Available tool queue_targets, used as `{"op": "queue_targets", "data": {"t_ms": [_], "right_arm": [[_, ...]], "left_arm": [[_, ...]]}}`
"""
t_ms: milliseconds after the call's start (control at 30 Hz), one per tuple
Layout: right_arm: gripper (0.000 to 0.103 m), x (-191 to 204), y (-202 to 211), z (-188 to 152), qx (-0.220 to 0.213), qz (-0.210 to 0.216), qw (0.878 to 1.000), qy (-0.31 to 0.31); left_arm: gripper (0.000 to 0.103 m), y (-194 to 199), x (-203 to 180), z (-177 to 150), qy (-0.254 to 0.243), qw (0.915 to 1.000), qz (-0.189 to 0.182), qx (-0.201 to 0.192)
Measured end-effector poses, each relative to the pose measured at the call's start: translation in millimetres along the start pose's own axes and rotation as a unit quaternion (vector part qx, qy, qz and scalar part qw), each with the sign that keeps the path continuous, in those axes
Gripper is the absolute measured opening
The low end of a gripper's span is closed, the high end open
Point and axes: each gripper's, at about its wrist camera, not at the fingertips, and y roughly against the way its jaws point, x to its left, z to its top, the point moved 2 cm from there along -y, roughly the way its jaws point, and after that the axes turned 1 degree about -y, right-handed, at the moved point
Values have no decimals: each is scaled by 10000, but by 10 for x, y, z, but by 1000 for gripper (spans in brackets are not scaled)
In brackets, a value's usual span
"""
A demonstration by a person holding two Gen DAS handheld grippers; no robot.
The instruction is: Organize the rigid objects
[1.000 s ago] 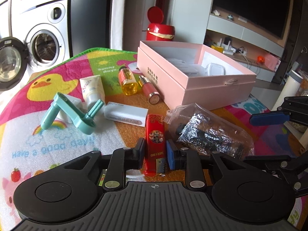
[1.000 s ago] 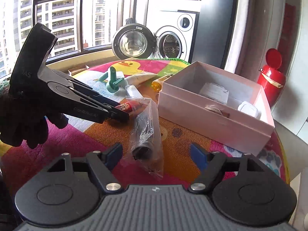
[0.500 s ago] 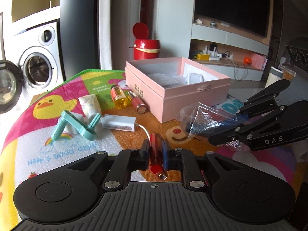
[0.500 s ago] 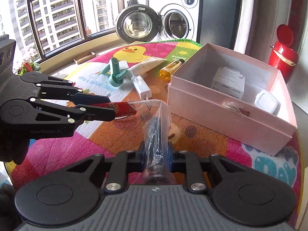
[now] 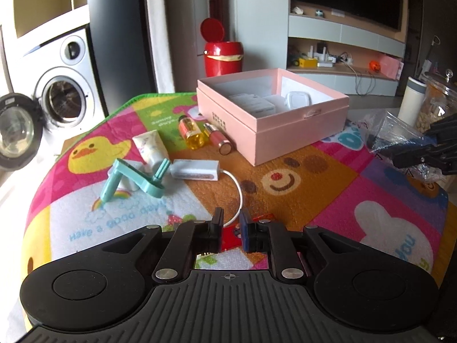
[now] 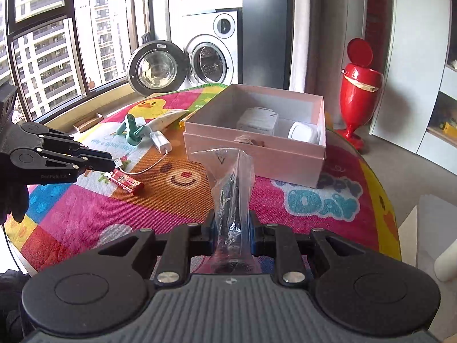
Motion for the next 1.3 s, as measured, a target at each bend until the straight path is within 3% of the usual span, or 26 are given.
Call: {"op": "queue_targets", "data": {"t_ms": [133,200,233,333,367,467,533,767,900,1000,1100,1200,1267,1300], "right_arm": [[20,6,-208,-66,61,153,9997,-205],[22,-20,-265,-61,34,160,9995,-286],[28,-43,-293,-58,38,143,9993,-338],[56,-94,-326,-83,-34,53,9991,-419],[59,-98,-337,-96,-39,37,9991,-414],[60,-121,-418,-146,80,76,9988,-486],[62,-131,-490,-182,176,85,9983,-548],[69,46,-520,-281,-39,-202,9998,38],[69,48,-525,-262,-26,-196,9998,16],[69,66,-521,-260,-7,-210,9997,81],[66,89,-514,-248,17,-205,9997,164],[47,138,-493,-236,68,-112,9996,261],[28,178,-475,-230,125,-91,9992,358],[25,199,-461,-232,161,-105,9990,415]], "left_arm": [[18,-149,479,-54,1195,9926,-173,145],[18,-208,563,-118,1452,9885,-377,190],[18,-220,558,-147,1493,9873,-484,239],[23,-193,362,-215,1162,9894,-798,337],[24,-172,290,-228,1031,9902,-877,356],[24,-138,-93,-285,374,9912,-1166,510],[25,-102,-327,-302,-139,9925,-1119,467],[25,-112,-589,-80,-651,9953,-684,232],[25,-301,-710,12,-1022,9911,-700,482],[33,-407,-811,3,-1353,9866,-634,661],[33,-446,-781,22,-1197,9875,-670,783],[33,-471,-703,49,-827,9893,-776,923],[32,-449,-728,32,-914,9889,-769,884],[30,-435,-750,14,-953,9892,-747,822]]}}
